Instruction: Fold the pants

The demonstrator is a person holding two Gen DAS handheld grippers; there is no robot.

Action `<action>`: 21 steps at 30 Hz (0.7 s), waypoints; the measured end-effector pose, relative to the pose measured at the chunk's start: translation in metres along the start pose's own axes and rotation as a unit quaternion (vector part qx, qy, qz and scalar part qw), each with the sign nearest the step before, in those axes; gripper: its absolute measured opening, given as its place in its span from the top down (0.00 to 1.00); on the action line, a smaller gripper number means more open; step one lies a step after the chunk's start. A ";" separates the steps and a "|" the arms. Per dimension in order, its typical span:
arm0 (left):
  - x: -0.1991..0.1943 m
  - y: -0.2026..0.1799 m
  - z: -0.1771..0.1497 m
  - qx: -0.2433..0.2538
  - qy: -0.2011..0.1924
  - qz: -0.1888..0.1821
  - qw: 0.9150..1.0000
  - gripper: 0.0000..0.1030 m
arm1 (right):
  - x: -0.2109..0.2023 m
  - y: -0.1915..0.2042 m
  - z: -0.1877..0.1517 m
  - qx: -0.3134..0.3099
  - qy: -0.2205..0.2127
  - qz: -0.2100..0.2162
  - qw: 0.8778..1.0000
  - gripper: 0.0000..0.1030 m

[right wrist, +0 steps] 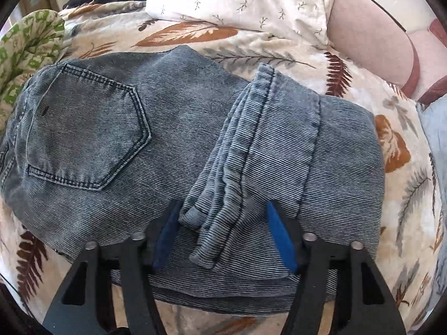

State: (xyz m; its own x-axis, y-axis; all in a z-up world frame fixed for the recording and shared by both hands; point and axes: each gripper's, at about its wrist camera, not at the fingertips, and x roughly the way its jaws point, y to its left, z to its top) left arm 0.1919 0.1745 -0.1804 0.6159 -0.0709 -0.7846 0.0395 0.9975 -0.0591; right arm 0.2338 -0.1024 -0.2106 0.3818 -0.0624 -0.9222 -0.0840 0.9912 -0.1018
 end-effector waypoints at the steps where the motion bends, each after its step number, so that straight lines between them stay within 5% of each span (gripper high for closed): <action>1: -0.001 0.000 0.000 -0.001 -0.001 0.000 1.000 0.25 | -0.003 -0.004 -0.001 0.005 -0.002 0.007 1.000 0.55; 7: -0.002 -0.005 0.000 0.004 -0.004 -0.007 1.000 0.25 | -0.012 -0.014 -0.007 0.004 -0.003 0.016 1.000 0.72; 15: -0.004 -0.001 0.003 -0.002 -0.009 -0.002 1.000 0.25 | -0.036 -0.013 -0.026 -0.017 -0.007 0.042 0.999 0.73; 18: 0.006 0.008 -0.001 -0.014 0.010 0.006 1.000 0.25 | -0.011 -0.013 -0.026 0.004 0.009 0.056 0.998 0.58; 20: 0.012 0.013 -0.006 -0.021 0.024 0.007 0.999 0.25 | -0.011 -0.011 -0.024 0.006 -0.001 0.068 0.998 0.34; 21: 0.015 0.016 -0.008 -0.023 0.029 0.007 0.999 0.25 | -0.013 -0.010 -0.021 0.009 0.007 0.086 0.996 0.31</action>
State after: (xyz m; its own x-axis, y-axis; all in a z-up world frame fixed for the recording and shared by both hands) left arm 0.1950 0.1896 -0.1982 0.5689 -0.0581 -0.8203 -0.0056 0.9972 -0.0745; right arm 0.2103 -0.1136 -0.2053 0.3498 0.1074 -0.9306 -0.1313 0.9892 0.0648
